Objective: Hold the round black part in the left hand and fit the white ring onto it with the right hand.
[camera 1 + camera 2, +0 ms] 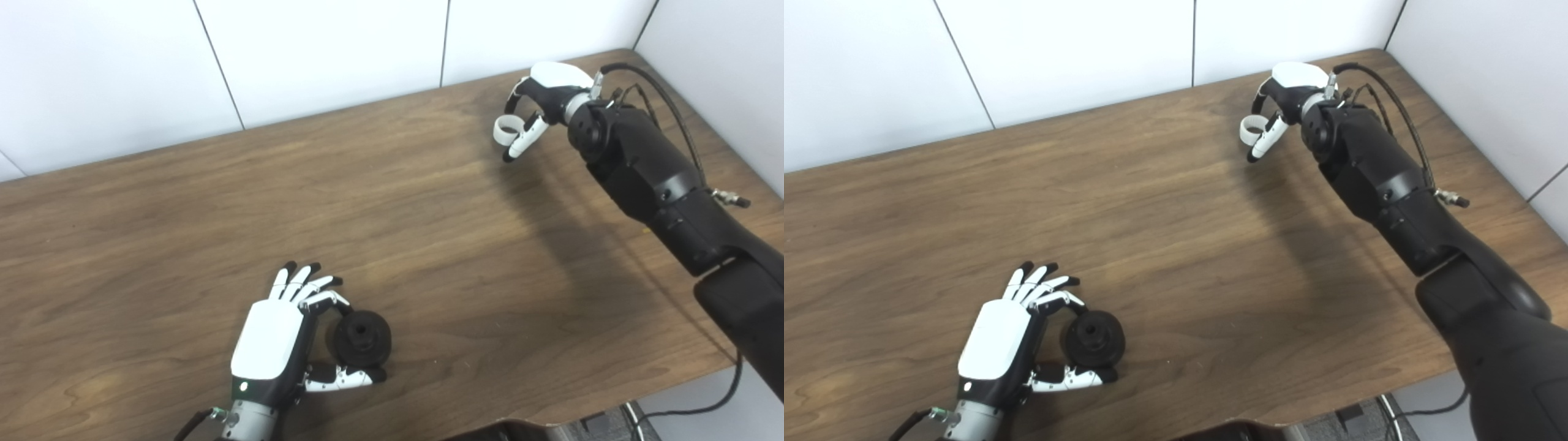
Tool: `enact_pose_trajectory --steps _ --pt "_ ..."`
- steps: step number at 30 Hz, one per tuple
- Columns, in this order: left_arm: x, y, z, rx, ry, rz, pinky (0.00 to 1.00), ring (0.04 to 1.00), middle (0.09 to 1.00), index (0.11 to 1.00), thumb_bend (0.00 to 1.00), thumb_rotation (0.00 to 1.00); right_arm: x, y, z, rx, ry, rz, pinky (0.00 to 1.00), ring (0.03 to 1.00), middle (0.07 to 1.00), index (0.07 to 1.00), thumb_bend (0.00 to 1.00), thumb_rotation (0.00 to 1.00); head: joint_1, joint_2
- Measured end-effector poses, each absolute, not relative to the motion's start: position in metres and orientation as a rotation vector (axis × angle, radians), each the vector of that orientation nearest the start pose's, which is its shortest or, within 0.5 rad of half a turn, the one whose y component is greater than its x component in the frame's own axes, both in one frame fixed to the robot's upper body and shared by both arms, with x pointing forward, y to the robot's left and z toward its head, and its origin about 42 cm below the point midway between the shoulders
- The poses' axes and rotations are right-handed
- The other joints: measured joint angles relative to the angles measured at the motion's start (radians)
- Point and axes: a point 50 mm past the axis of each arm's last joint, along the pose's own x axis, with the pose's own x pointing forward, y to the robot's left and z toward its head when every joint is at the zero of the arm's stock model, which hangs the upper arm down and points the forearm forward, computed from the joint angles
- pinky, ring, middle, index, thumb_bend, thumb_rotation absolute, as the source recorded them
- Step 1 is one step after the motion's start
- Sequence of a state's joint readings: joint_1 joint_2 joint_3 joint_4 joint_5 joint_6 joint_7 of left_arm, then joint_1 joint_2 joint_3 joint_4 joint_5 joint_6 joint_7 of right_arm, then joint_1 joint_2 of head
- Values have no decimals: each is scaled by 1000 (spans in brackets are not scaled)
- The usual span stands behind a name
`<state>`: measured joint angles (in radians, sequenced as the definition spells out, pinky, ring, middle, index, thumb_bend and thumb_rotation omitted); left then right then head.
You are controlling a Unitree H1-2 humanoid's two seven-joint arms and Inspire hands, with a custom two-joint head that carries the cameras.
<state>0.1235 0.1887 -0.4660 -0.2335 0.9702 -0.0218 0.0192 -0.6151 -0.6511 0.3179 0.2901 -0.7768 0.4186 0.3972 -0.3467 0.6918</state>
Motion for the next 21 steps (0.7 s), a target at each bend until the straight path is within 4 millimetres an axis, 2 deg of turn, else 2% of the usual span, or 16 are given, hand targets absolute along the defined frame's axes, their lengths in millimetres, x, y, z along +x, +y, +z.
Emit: enact_pose_trajectory --steps 8,21 --pt "213 144 115 1051 -313 -389 1000 924 806 484 524 55 453 -364 246 -1453 322 63 1000 1000 929 681 834 281 2 3" --pt "214 144 116 1052 -308 -395 1000 934 814 484 524 54 454 -363 246 -1464 297 77 977 989 896 629 832 219 6 6"
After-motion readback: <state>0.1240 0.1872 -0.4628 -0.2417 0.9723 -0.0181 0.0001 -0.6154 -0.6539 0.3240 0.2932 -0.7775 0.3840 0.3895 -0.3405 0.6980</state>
